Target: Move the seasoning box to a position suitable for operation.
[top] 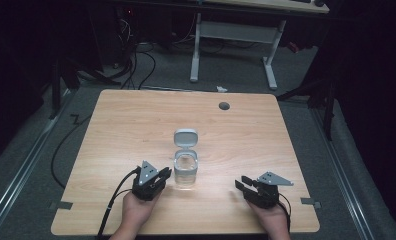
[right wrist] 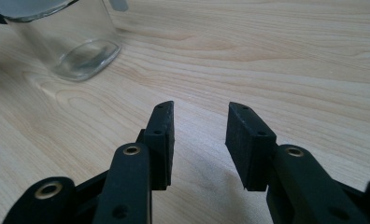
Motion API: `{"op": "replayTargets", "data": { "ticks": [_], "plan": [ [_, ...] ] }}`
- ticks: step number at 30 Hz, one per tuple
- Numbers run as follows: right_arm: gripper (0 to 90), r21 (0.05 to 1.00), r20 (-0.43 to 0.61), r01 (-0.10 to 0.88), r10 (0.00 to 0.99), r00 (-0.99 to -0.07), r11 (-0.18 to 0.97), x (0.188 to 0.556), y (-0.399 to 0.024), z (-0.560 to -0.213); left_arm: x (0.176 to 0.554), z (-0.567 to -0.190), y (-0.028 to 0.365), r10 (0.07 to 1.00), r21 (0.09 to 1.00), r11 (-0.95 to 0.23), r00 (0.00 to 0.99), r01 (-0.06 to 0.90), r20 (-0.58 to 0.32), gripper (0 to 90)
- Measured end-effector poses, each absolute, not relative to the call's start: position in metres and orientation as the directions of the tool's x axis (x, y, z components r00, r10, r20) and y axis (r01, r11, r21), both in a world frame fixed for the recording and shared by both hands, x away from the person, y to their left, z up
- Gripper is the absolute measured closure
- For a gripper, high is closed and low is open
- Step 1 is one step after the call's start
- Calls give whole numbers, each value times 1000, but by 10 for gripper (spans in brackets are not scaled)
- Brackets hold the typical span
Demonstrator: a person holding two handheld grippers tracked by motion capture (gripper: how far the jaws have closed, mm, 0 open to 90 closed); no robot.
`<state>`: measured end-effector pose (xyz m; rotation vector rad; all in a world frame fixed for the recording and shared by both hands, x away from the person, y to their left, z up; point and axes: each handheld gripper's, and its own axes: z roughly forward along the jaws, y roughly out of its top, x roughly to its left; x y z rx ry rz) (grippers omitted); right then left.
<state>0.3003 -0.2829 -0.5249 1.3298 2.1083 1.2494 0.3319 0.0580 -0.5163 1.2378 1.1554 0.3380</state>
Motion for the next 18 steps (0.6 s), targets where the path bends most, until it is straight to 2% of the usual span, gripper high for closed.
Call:
{"op": "replayTargets", "data": {
  "ticks": [6,9,18],
  "plan": [
    [652,826,128,530,854,-505,190,300,-280,-523,313,-525,68,750,851,346,428,396,-504,687],
    [665,832,105,514,852,-514,208,299,-278,-524,308,-530,66,753,863,314,449,396,-481,681],
    [598,858,-36,401,816,-578,322,299,-248,-521,295,-529,42,685,879,249,568,407,-457,693]
  ]
}}
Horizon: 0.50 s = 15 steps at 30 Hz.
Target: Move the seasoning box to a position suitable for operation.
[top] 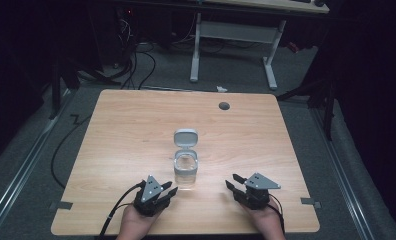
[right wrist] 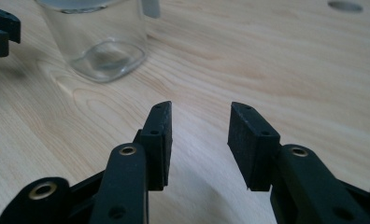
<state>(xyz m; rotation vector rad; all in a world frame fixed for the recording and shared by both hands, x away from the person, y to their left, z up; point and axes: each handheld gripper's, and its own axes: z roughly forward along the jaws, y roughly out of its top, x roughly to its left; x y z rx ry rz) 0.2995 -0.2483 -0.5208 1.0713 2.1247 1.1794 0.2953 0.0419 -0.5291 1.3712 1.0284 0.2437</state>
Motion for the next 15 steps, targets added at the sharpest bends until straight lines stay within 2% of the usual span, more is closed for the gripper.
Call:
{"op": "replayTargets", "data": {
  "ticks": [4,6,9,11,15],
  "plan": [
    [585,846,-7,442,834,-552,299,308,-238,-517,296,-527,31,661,879,257,590,402,-463,706],
    [630,843,1,452,839,-544,292,311,-234,-512,297,-529,22,666,892,224,606,393,-434,711],
    [672,845,7,453,841,-542,284,315,-229,-508,299,-532,18,668,886,218,600,409,-441,743],
    [733,845,23,465,851,-525,264,326,-222,-504,299,-535,16,680,894,202,600,399,-421,765],
    [830,848,49,474,854,-518,239,344,-212,-499,300,-535,18,672,880,219,589,421,-449,828]
  ]
}}
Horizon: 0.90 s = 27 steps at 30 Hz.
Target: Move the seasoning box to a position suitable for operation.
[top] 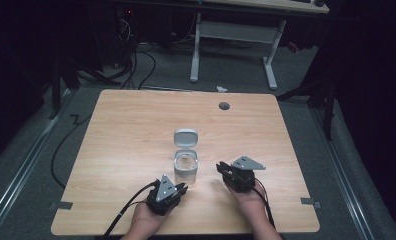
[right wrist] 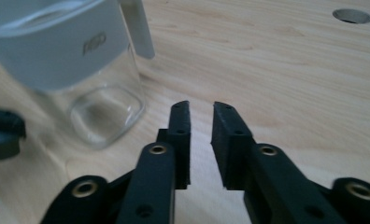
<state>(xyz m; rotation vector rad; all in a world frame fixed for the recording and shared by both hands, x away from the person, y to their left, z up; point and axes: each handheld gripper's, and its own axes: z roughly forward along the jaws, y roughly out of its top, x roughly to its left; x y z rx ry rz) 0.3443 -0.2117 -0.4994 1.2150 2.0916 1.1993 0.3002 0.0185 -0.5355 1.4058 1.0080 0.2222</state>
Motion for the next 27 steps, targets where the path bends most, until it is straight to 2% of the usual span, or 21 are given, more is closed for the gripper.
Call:
{"op": "replayTargets", "data": {
  "ticks": [3,6,27],
  "plan": [
    [900,856,58,465,851,-523,227,357,-205,-493,303,-534,21,669,869,263,569,420,-478,862],
    [900,860,66,460,847,-528,220,372,-198,-485,304,-533,24,659,857,288,561,427,-501,900],
    [896,895,26,388,843,-538,220,412,-167,-458,308,-533,26,669,855,308,544,417,-506,897]
  ]
}}
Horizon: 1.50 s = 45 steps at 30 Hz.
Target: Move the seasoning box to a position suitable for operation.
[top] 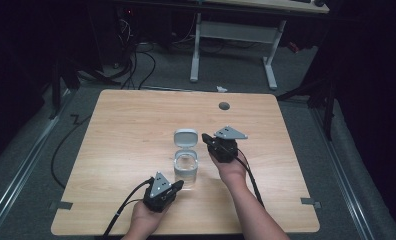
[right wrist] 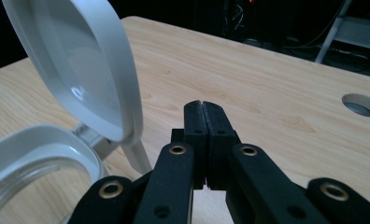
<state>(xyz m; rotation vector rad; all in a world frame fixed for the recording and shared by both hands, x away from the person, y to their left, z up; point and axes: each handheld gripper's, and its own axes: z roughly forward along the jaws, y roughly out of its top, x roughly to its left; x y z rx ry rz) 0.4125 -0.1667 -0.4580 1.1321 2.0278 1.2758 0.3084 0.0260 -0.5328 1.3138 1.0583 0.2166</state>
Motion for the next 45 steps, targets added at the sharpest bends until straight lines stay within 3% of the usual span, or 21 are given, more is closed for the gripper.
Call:
{"op": "replayTargets", "data": {
  "ticks": [15,27,37,40,45],
  "plan": [
    [884,913,9,339,820,-572,227,415,-156,-440,314,-533,26,670,838,311,522,449,-528,881],
    [863,920,-3,312,802,-598,237,381,-164,-442,315,-533,25,674,834,311,513,455,-531,869],
    [836,908,10,343,806,-592,241,353,-179,-466,307,-527,35,634,822,336,536,459,-558,847],
    [817,890,3,377,823,-569,257,345,-196,-489,297,-523,51,637,845,294,568,446,-521,828],
    [793,875,39,434,863,-504,214,340,-231,-510,301,-523,73,690,866,276,542,416,-480,788]
  ]
}}
